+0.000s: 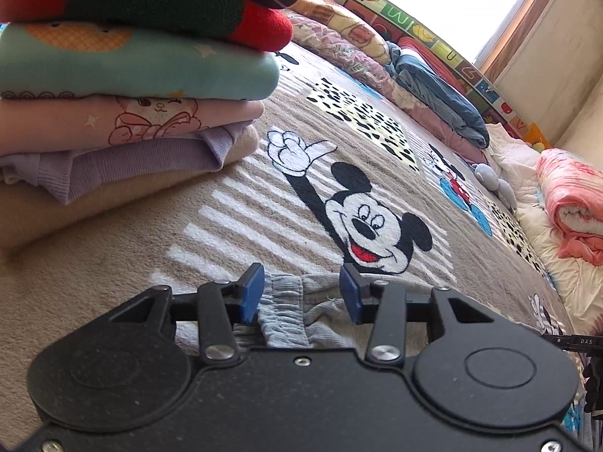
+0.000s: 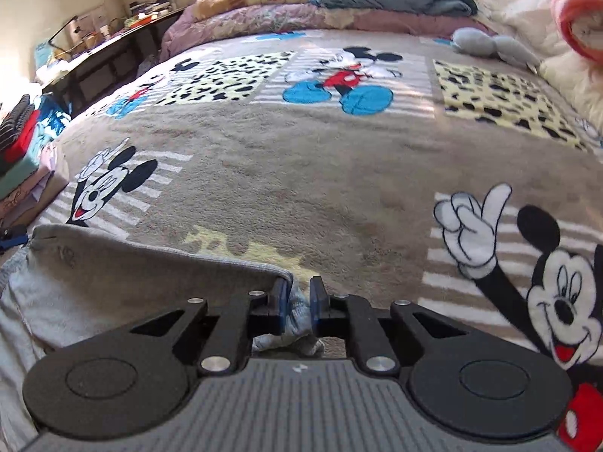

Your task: Fold clothes

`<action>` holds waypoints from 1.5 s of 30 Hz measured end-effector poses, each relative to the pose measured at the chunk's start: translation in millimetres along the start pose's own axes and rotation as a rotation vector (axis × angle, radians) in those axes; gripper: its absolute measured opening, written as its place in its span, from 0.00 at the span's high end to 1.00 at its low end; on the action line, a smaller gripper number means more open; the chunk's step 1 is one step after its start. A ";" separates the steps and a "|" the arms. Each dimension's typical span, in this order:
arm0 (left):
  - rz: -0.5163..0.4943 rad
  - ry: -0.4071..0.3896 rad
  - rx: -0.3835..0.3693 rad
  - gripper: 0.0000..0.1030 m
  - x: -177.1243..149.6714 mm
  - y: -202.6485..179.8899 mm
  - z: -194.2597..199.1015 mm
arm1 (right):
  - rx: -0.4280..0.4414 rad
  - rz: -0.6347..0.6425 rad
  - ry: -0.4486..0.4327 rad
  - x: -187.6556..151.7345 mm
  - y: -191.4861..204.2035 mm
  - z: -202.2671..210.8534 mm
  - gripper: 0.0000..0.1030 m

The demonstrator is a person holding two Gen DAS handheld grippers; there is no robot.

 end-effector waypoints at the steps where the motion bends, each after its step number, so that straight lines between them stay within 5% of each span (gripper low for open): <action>1: -0.006 -0.003 0.009 0.59 0.5 0.8 0.5 | -0.002 -0.053 0.019 -3.1 -6.3 -8.8 0.64; 3: -0.017 -0.009 0.026 0.59 1.6 2.4 1.6 | 0.039 -0.144 -0.003 -7.4 -14.2 -12.6 0.61; 7: -0.015 -0.009 0.052 0.58 1.4 8.3 2.1 | 0.113 -0.255 -0.069 -15.5 -24.6 -2.7 0.41; 14: -0.003 0.024 0.058 0.57 -6.0 13.0 -3.2 | 0.219 -0.390 -0.100 -36.3 -36.2 1.5 0.28; 15: -0.015 0.026 0.062 0.57 -7.7 12.8 -4.5 | 0.227 -0.395 -0.088 -40.2 -34.6 -2.2 0.30; 18: -0.033 0.020 0.074 0.71 -9.4 13.6 -4.7 | 0.265 -0.437 -0.065 -49.2 -26.5 -15.2 0.78; 20: -0.023 0.000 0.078 0.88 -6.1 16.4 -0.2 | 0.317 -0.519 -0.064 -49.6 -25.2 -13.9 0.78; 22: -0.013 -0.005 0.085 0.93 -5.1 20.9 1.4 | 0.398 -0.624 -0.117 -43.1 -31.5 7.0 0.79; 27: -0.016 -0.019 0.086 0.93 -2.3 21.5 6.3 | 0.198 -0.534 0.008 -57.4 -52.8 -4.7 0.82; 29: -0.032 -0.035 0.079 0.93 0.8 16.8 11.2 | 0.165 -0.504 -0.036 -56.2 -53.1 2.3 0.76; 31: -0.045 -0.046 0.068 0.93 2.5 12.4 14.7 | 0.101 -0.437 -0.127 -46.9 -48.8 17.5 0.57; 33: -0.073 -0.046 0.040 0.93 2.4 3.7 16.5 | 0.023 -0.315 -0.193 -37.3 -36.1 28.6 0.57; 37: -0.147 0.022 0.022 0.83 -7.5 -16.4 7.3 | 0.047 -0.079 -0.234 -21.4 20.7 28.3 0.59; 39: -0.167 0.083 0.130 0.78 -19.8 -7.0 -7.9 | 0.066 -0.011 -0.195 -22.2 47.1 18.3 0.62; 42: -0.233 0.053 0.131 0.77 -16.1 -17.7 0.5 | 0.028 0.011 -0.110 -38.2 61.2 1.0 0.60; 45: -0.253 -0.021 0.090 0.56 -8.2 -24.4 21.5 | -0.004 0.016 -0.090 -58.1 65.0 2.3 0.60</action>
Point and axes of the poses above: each gripper's, at about its wrist camera, not at the fingertips, and z roughly against the way its jaws point, y to its left, x to its top, the point moved 8 cm from there along -z, roughly the way its jaws point, and after that the axes turned 6 degrees about -x, right-handed, at the moved point
